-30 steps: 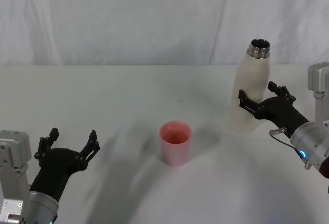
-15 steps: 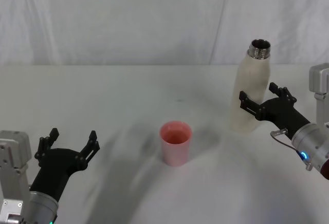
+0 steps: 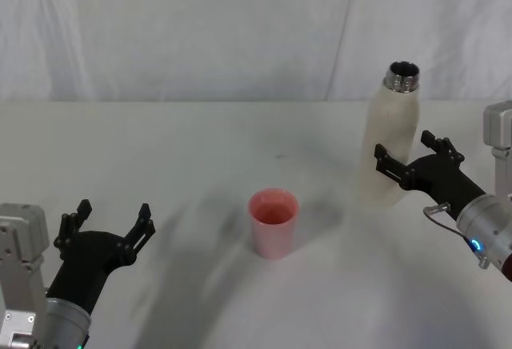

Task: Grasp the thermos with one hand and pour water into the cup lid.

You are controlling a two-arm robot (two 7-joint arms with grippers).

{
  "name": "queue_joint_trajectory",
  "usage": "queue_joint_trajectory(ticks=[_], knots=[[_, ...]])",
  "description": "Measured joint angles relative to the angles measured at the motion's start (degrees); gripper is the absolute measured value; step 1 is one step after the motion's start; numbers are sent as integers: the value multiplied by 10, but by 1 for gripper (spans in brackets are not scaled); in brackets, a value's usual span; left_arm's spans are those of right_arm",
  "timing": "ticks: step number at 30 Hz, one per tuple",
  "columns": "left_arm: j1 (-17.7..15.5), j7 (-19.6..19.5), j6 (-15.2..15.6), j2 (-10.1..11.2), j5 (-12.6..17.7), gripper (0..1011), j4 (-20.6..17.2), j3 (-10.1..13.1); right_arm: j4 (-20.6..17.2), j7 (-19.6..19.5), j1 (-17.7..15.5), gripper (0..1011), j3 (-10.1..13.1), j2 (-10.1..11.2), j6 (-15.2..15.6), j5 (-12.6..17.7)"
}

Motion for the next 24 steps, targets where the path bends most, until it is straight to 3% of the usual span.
queue_joint_trajectory(ticks=[24], knots=[[0, 0, 0, 0, 0, 1001, 0, 0, -25, 1, -18, 1001, 6, 8, 7, 6]])
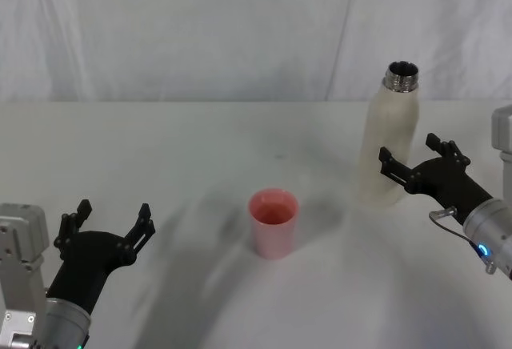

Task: Grasp the thermos with one hand and pour water into the cup lid.

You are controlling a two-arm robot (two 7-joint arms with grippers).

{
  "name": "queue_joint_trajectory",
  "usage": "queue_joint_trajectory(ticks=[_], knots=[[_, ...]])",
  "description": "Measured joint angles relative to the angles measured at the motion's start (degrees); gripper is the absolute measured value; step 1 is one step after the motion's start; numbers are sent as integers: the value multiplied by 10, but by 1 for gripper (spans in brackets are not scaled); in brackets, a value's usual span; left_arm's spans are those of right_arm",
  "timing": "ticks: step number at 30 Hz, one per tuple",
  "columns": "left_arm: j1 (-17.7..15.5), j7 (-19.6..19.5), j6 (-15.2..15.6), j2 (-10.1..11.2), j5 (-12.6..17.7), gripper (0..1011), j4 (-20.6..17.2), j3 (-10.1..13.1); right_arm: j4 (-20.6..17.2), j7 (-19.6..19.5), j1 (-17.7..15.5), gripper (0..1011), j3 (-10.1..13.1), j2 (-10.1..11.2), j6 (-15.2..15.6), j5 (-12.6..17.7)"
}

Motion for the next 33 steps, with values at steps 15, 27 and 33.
queue_joint_trajectory(ticks=[15, 27, 33], knots=[[0, 0, 0, 0, 0, 1001, 0, 0, -38, 19, -22, 1001, 4, 16, -19, 20], [0, 0, 0, 0, 0, 1001, 0, 0, -90, 1, -48, 1001, 7, 30, -16, 11], [0, 0, 0, 0, 0, 1001, 0, 0, -104, -22, -64, 1001, 6, 23, -20, -11]])
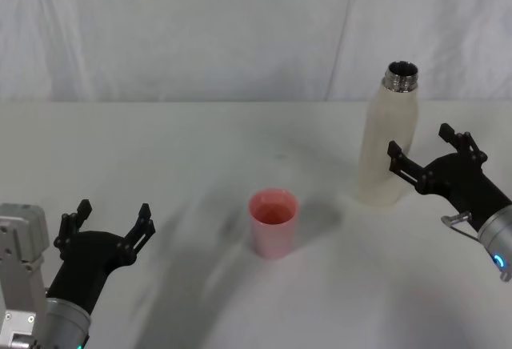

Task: Grasp the thermos with one hand and pour water into the cup lid.

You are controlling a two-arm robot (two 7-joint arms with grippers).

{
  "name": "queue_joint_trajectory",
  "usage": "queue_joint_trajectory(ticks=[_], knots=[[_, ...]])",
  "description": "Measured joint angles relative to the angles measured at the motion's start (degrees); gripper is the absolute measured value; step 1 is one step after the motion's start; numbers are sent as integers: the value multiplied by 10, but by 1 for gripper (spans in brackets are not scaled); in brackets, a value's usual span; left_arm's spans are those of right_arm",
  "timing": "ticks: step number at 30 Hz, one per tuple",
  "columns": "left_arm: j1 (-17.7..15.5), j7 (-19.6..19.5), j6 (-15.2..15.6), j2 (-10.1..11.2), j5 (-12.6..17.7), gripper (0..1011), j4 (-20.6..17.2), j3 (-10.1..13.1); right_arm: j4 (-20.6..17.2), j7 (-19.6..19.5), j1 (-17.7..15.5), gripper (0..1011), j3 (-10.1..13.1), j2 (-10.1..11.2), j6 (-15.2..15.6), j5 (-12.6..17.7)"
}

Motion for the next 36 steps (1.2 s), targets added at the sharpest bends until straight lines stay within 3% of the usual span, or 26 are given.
queue_joint_trajectory(ticks=[6, 16, 36], knots=[[0, 0, 0, 0, 0, 1001, 0, 0, -4, -9, -14, 1001, 2, -12, -15, -12], [0, 0, 0, 0, 0, 1001, 0, 0, 2, -6, -33, 1001, 6, -29, -64, -28], [0, 0, 0, 0, 0, 1001, 0, 0, 0, -5, -54, 1001, 8, -34, -66, -56]])
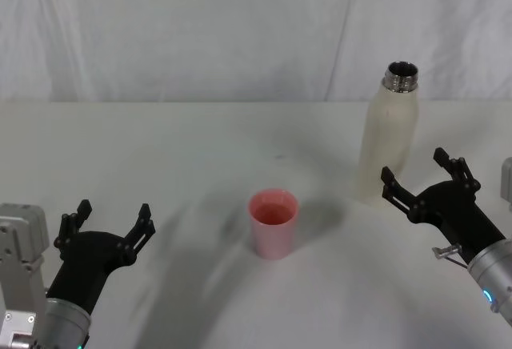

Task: Grasp the thermos with one hand and pour water into the cup lid.

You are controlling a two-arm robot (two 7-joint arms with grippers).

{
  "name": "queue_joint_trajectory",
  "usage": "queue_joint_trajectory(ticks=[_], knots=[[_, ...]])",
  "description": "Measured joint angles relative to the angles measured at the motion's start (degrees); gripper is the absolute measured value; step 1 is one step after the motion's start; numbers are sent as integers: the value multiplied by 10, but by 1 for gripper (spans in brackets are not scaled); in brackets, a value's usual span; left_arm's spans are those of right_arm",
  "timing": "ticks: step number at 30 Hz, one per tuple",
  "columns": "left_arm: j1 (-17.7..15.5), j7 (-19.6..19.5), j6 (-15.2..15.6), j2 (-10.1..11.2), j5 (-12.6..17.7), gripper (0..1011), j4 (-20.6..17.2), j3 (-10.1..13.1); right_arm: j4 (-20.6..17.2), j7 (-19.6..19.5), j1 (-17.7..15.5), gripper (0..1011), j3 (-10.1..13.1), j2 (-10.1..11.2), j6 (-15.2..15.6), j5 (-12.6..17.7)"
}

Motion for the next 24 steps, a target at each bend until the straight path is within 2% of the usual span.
queue_joint_trajectory(ticks=[24], knots=[[0, 0, 0, 0, 0, 1001, 0, 0, 3, -8, -10, 1001, 13, -19, 0, -2]])
